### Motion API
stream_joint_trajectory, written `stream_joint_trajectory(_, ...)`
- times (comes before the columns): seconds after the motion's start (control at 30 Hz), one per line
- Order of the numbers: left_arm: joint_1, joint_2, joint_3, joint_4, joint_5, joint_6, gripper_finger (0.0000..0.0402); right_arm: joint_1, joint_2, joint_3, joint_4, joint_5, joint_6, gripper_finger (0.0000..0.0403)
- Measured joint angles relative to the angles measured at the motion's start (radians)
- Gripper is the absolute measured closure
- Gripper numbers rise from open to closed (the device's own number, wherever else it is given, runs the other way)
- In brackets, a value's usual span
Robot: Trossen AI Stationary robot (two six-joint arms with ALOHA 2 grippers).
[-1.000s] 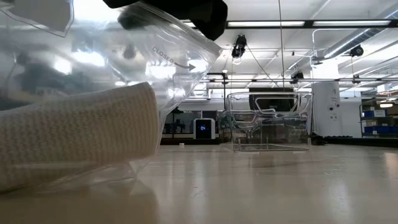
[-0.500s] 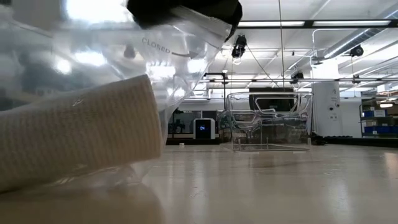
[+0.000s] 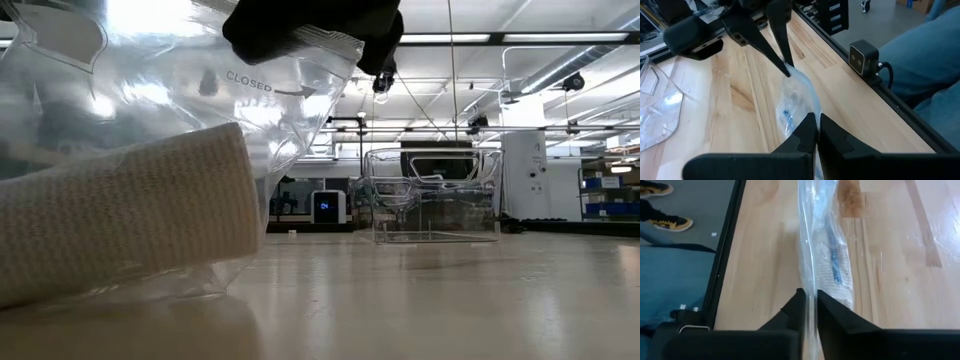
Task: Roll bandage
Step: Close the transparent zip bag
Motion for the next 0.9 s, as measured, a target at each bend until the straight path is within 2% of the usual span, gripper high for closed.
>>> stream_joint_trajectory(0.23,-0.005,0.000,0.000,0.000,0.000,-0.002,0.0401,0.017,-0.022,0.000,-0.070,0.043,0.039,0.0305)
stream_joint_trajectory(0.43,-0.006,0.000,-0.002,0.000,-0.017,0.006,0.0401,0.079,-0.033,-0.019,-0.134,0.262,0.104,0.0274)
stream_joint_trajectory(0.53,-0.007,0.000,-0.002,0.005,-0.031,0.009,0.0401,0.113,-0.061,-0.035,-0.133,0.340,0.115,0.0267)
stream_joint_trajectory(0.73,-0.011,0.000,-0.002,0.126,-0.036,0.099,0.0401,0.173,-0.176,-0.129,-0.127,0.364,0.163,0.0269)
stream_joint_trajectory(0.9,-0.013,0.000,-0.002,0.204,-0.036,0.160,0.0401,0.248,-0.259,-0.263,0.005,0.486,0.122,0.0279)
